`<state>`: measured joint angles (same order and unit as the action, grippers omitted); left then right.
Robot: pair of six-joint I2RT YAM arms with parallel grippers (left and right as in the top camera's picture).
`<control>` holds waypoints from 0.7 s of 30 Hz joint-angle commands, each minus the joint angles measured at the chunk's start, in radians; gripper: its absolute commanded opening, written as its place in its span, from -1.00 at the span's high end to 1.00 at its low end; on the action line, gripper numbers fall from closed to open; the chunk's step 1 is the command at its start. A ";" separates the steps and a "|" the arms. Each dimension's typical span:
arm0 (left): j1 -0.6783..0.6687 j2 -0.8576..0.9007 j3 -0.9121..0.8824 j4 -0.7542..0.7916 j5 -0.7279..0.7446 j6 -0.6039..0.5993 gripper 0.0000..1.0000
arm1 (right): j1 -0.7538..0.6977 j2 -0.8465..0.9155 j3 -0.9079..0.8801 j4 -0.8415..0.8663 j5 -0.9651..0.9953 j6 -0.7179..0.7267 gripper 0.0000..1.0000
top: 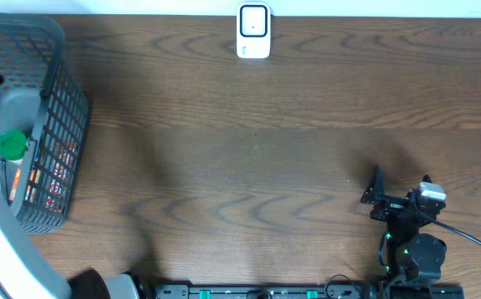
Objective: Scan the item barcode
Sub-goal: 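Reach the left gripper into the basket and grasp the green-lidded jar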
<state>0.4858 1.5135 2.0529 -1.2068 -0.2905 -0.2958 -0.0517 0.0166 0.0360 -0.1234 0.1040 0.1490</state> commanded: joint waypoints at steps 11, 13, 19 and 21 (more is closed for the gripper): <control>0.176 0.267 0.003 -0.042 0.152 -0.191 -0.96 | -0.001 -0.010 -0.004 0.000 -0.004 -0.008 -0.99; 0.176 0.315 0.003 -0.052 0.153 -0.208 -0.96 | -0.001 -0.010 -0.004 -0.001 -0.004 -0.008 -0.99; 0.176 0.438 -0.002 -0.054 0.152 -0.211 -0.96 | -0.001 -0.009 -0.004 0.000 -0.004 -0.008 -0.99; 0.176 0.472 -0.003 -0.054 0.152 -0.211 -0.96 | -0.001 -0.009 -0.004 0.000 -0.004 -0.008 -0.98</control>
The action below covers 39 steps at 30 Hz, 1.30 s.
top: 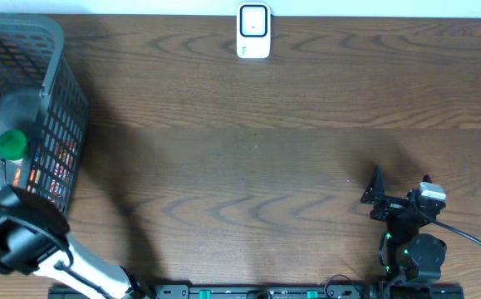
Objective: Scan the item barcode
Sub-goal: 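Reach the left gripper into the basket and grasp the green-lidded jar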
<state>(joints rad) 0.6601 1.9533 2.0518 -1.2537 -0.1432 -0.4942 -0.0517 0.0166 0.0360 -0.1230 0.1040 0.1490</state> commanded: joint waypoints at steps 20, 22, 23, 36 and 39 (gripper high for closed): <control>0.002 0.290 -0.037 0.013 0.006 -0.013 -0.96 | -0.001 -0.009 -0.004 -0.001 -0.004 -0.008 -0.98; 0.002 0.297 -0.037 0.022 0.005 -0.013 -0.96 | -0.001 -0.009 -0.004 -0.001 -0.004 -0.008 -0.98; 0.002 0.299 -0.040 0.030 0.005 -0.013 -0.96 | -0.001 -0.009 -0.004 -0.001 -0.004 -0.008 -0.98; 0.002 0.299 -0.127 0.103 0.006 -0.013 -0.96 | -0.001 -0.009 -0.004 -0.001 -0.004 -0.008 -0.98; 0.002 0.299 -0.155 0.130 0.005 -0.013 -0.96 | -0.001 -0.009 -0.004 -0.001 -0.004 -0.008 -0.98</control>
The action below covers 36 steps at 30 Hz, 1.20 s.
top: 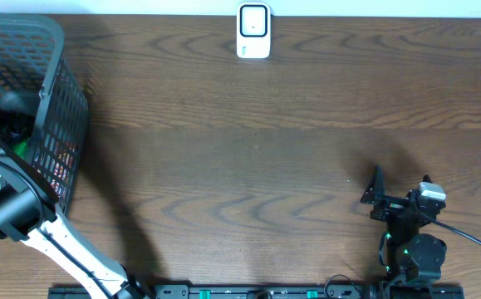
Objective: Scan the item barcode
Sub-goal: 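Reach the left gripper into the basket and grasp the green-lidded jar, then lift the green-lidded jar out and place it on the table center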
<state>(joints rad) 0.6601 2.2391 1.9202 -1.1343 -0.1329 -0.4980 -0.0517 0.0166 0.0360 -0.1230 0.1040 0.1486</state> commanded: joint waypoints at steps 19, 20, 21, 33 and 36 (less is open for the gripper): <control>0.002 0.010 -0.069 0.053 -0.005 -0.008 -0.31 | -0.001 -0.009 -0.004 -0.001 -0.004 -0.008 -0.99; 0.002 0.008 -0.069 0.051 -0.005 -0.008 -0.30 | -0.001 -0.009 -0.004 -0.001 -0.004 -0.008 -0.98; 0.002 0.002 -0.069 0.048 -0.005 -0.008 -0.31 | -0.001 -0.009 -0.004 -0.001 -0.004 -0.008 -0.99; 0.002 -0.282 -0.027 0.019 -0.005 -0.005 -0.32 | -0.001 -0.009 -0.004 -0.001 -0.004 -0.008 -0.98; 0.002 -0.412 -0.026 0.021 -0.004 -0.014 -0.34 | -0.001 -0.009 -0.004 -0.001 -0.004 -0.008 -0.98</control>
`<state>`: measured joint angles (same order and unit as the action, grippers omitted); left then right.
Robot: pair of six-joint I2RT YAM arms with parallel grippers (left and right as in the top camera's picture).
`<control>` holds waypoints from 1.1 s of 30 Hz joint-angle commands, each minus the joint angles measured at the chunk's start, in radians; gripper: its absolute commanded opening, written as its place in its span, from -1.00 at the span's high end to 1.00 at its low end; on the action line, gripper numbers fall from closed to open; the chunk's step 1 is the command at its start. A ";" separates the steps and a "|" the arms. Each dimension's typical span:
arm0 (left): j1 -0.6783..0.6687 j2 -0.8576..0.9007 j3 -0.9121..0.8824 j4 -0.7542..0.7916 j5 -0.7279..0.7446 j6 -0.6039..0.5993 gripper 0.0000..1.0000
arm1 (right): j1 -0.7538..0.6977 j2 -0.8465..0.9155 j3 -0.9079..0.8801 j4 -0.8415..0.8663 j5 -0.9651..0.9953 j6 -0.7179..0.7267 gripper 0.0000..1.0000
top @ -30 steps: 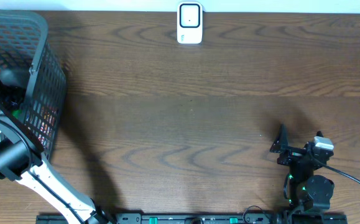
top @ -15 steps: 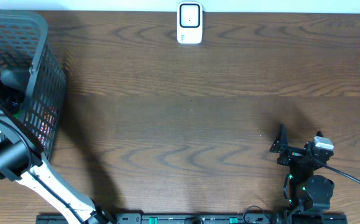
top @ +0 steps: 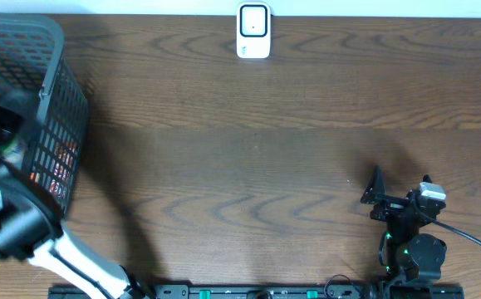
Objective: Scan the item barcode
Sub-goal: 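Lift the green-lidded jar out and place it on the table center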
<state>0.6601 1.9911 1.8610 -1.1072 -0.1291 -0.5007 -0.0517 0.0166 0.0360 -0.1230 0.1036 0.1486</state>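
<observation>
A grey mesh basket [top: 57,91] stands at the table's left edge. My left arm reaches down into it, and its black wrist [top: 14,112] covers most of a green-capped item [top: 4,146]. The left fingers are hidden inside the basket, so their state does not show. Red and orange packs [top: 56,170] show through the basket's mesh. A white barcode scanner [top: 253,31] sits at the far middle edge. My right gripper [top: 400,188] rests open and empty near the front right.
The left arm's white link and dark elbow [top: 16,228] hang over the front-left corner. A black cable [top: 473,241] trails from the right arm's base. Bare brown wood lies between basket, scanner and right gripper.
The left arm's elbow sits a little lower and nearer the front edge, and its wrist is slightly deeper in the basket. The right arm, the basket and the scanner have not moved.
First the left arm lay along the left edge and the green cap showed uncovered in the basket. Then the elbow stood outside the basket's front corner. After that the wrist was inside the basket over the cap, where it remains now.
</observation>
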 commanded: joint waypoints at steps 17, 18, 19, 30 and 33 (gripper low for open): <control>-0.240 -0.614 0.032 0.043 0.600 -0.105 -0.41 | -0.001 -0.009 -0.004 -0.001 -0.004 -0.008 -0.98; -0.290 -0.610 0.027 0.044 0.598 -0.104 -0.42 | -0.001 -0.009 -0.004 -0.001 -0.004 -0.008 -0.99; -0.342 -0.602 0.021 0.044 0.586 -0.103 -0.41 | -0.001 -0.009 -0.004 -0.001 -0.004 -0.008 -0.99; -0.860 -0.368 -0.021 -0.011 0.306 -0.075 -0.41 | -0.001 -0.009 -0.004 -0.001 -0.004 -0.008 -0.99; -0.961 -0.280 -0.021 -0.057 0.236 -0.042 -0.42 | -0.001 -0.009 -0.004 -0.001 -0.004 -0.008 -0.98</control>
<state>-0.2337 1.6653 1.8416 -1.1416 0.2138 -0.5808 -0.0517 0.0166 0.0360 -0.1234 0.1040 0.1486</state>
